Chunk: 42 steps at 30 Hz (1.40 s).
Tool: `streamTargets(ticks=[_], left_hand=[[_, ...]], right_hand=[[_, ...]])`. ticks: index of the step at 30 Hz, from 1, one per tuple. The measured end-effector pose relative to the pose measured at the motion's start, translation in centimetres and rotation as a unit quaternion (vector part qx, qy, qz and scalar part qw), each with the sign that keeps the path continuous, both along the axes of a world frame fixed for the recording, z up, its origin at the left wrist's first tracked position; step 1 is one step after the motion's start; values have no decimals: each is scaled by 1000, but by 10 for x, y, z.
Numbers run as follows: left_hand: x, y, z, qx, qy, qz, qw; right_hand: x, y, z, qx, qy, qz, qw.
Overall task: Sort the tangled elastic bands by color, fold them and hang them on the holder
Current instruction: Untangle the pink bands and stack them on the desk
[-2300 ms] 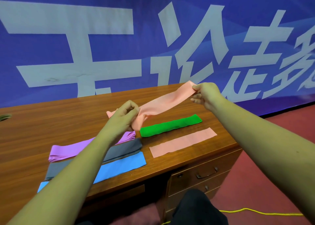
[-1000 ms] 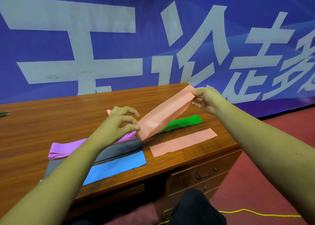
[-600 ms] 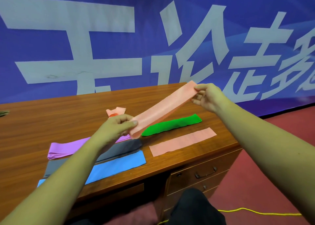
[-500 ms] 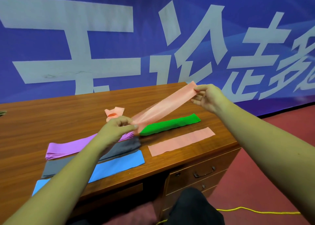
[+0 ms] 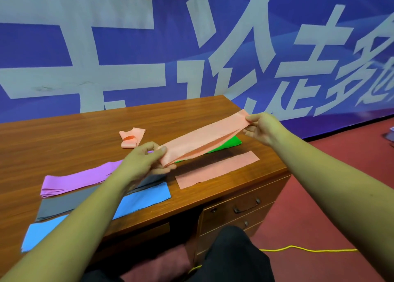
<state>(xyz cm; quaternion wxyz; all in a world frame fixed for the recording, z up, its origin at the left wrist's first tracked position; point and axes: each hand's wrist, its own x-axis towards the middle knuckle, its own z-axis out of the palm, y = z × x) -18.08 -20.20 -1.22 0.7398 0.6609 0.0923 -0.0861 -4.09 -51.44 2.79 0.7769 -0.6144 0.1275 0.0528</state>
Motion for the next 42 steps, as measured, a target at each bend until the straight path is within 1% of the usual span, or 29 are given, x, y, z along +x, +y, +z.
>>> streamTargets(ticks=[2, 4, 8, 11, 13, 15, 17, 19, 23, 27, 30, 32, 35, 37, 40, 42], left_hand=[[1, 0, -3, 54, -16, 16, 998], [2, -2, -6, 104, -28, 9, 994], [4, -11, -17, 155, -33, -4, 987], [8, -18, -28, 198, -24, -14, 980], [9, -26, -35, 257, -24, -19, 966], [8, -32, -40, 327, -35, -26, 944], [8, -37, -46, 366, -40, -36, 929], [9, -41, -53, 398, -30, -44, 916], [10, -50, -62, 440, -17, -26, 897], [12, -53, -67, 476, -45, -4, 878], [12, -53, -69, 478, -77, 22, 875], [11, -56, -71, 507, -96, 0, 856], [13, -61, -70, 573, -113, -29, 811], [17, -65, -67, 609, -90, -45, 787], [22, -66, -66, 639, -48, -78, 763], [24, -65, -62, 641, -62, -83, 761]], right_hand=[[-1, -5, -7, -37, 14, -11, 999], [-1, -12, -17, -85, 32, -17, 996], [0, -26, -40, -169, 51, -27, 984], [1, -32, -57, -206, 64, -37, 976], [2, -34, -69, -251, 60, -36, 965], [2, -38, -79, -313, 42, -33, 948], [2, -42, -88, -348, 33, -29, 936], [1, -47, -98, -363, 36, -28, 931], [1, -51, -118, -371, 20, -49, 927], [0, -52, -123, -341, -11, -68, 938], [0, -53, -125, -339, -35, -73, 937], [0, -52, -128, -375, -39, -66, 924], [0, -48, -130, -465, -56, -55, 882], [-3, -44, -130, -508, -72, -60, 856], [-7, -39, -132, -555, -84, -73, 825], [-9, -35, -131, -591, -81, -71, 800]])
